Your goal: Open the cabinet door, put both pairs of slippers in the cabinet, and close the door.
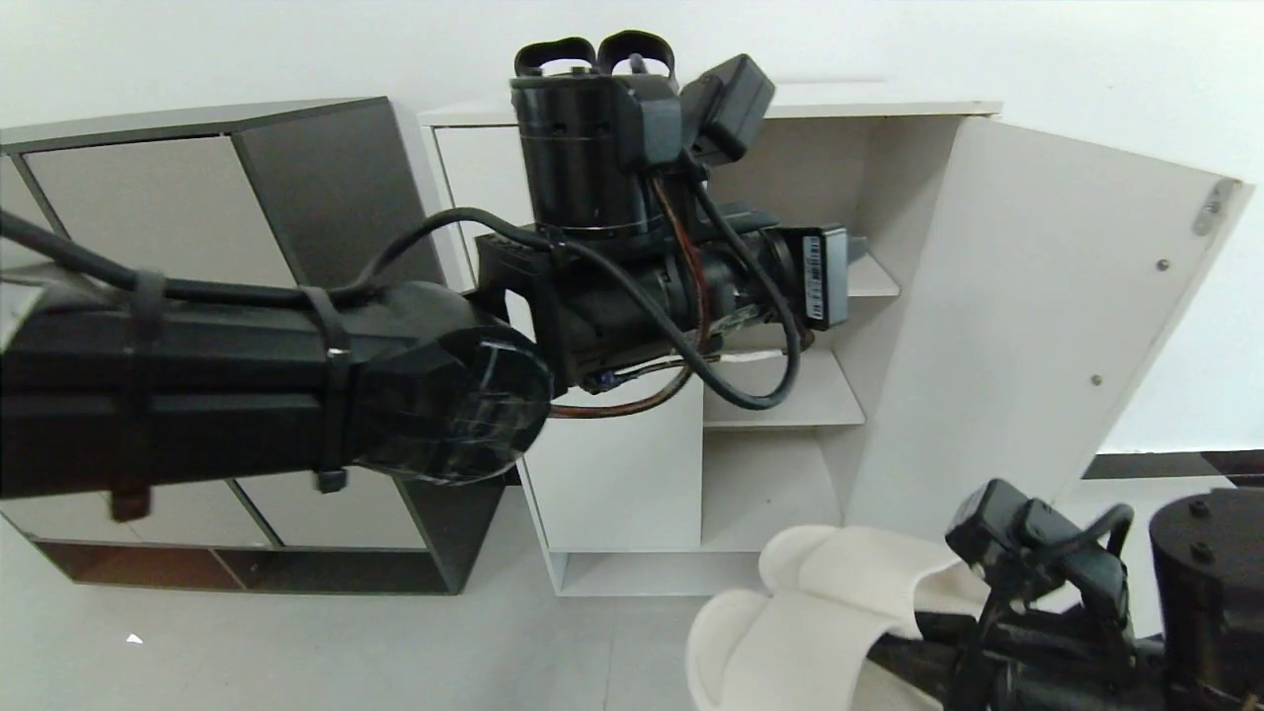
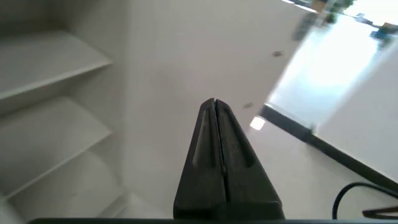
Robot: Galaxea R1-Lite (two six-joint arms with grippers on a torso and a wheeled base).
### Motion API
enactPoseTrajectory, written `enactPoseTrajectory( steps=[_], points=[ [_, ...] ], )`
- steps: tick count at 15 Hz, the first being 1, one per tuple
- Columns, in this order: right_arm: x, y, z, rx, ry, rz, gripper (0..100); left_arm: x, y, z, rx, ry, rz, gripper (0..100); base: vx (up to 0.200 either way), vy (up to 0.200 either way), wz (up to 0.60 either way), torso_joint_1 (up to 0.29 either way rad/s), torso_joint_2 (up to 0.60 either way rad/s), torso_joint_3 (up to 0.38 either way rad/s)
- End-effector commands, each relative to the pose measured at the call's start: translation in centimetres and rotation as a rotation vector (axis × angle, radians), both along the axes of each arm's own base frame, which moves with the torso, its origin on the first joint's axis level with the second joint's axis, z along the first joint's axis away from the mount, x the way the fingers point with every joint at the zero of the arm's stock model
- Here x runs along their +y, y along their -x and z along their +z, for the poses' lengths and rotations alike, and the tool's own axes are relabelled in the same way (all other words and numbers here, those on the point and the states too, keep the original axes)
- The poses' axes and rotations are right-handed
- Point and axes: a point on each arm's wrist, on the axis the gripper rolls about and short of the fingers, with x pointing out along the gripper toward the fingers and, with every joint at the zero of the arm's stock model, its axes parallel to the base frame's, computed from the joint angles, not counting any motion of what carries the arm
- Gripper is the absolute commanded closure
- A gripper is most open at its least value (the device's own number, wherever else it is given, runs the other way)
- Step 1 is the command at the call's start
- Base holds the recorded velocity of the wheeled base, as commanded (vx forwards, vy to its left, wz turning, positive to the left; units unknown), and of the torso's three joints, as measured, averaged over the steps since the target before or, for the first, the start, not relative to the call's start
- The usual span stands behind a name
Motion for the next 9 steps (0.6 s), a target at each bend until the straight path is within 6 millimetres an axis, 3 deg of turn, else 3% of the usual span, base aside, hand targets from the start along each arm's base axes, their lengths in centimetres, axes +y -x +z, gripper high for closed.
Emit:
enactPoseTrajectory(
  steps=[1, 2, 3, 4, 7, 9],
  points=[
    [0.7, -3.5, 0.5, -0.009, -0.012, -0.182, 100, 8.1, 4.3, 2.8, -0.02, -0.002, 0.212, 100, 0.0, 0.0, 0.0, 0.0, 0.0, 0.0],
    [1.0, -4.4, 0.9, -0.009, -0.037, -0.26, 100, 11.3, 6.4, 3.1, -0.008, -0.024, 0.375, 100, 0.0, 0.0, 0.0, 0.0, 0.0, 0.0],
    [1.2, -4.9, 1.1, -0.016, -0.046, -0.305, 100, 13.2, 7.7, 3.1, 0.003, -0.03, 0.477, 100, 0.0, 0.0, 0.0, 0.0, 0.0, 0.0],
    [1.6, -6.3, 1.2, -0.052, -0.03, -0.443, 100, 18.6, 12.0, 2.5, 0.026, -0.037, 0.741, 100, 0.0, 0.0, 0.0, 0.0, 0.0, 0.0],
    [2.0, -7.2, 1.0, -0.093, -0.022, -0.533, 100, 26.3, 20.7, -2.5, 0.047, -0.073, 1.082, 100, 0.0, 0.0, 0.0, 0.0, 0.0, 0.0],
    [1.8, -7.0, 0.9, -0.094, -0.02, -0.532, 100, 28.2, 25.3, -7.9, 0.028, -0.136, 1.287, 100, 0.0, 0.0, 0.0, 0.0, 0.0, 0.0]
  ],
)
